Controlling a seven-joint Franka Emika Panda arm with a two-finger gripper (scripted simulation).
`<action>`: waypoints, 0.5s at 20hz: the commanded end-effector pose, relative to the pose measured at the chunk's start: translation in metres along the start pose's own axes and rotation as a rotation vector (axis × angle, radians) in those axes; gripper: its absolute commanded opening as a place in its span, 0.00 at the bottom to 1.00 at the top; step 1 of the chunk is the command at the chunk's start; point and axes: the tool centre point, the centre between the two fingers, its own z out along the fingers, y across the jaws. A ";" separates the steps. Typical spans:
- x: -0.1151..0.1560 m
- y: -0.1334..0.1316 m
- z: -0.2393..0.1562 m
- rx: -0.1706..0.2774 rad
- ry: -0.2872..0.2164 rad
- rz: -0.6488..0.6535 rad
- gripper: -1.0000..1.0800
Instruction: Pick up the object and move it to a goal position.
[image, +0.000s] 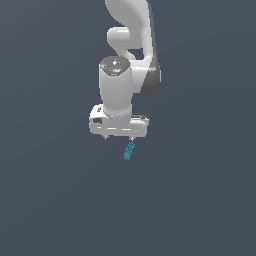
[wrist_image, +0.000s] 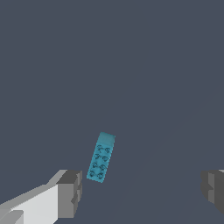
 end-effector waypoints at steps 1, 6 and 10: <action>0.000 0.000 0.000 0.000 0.000 0.000 0.96; -0.002 0.011 0.002 -0.016 -0.004 -0.012 0.96; -0.004 0.022 0.002 -0.030 -0.007 -0.028 0.96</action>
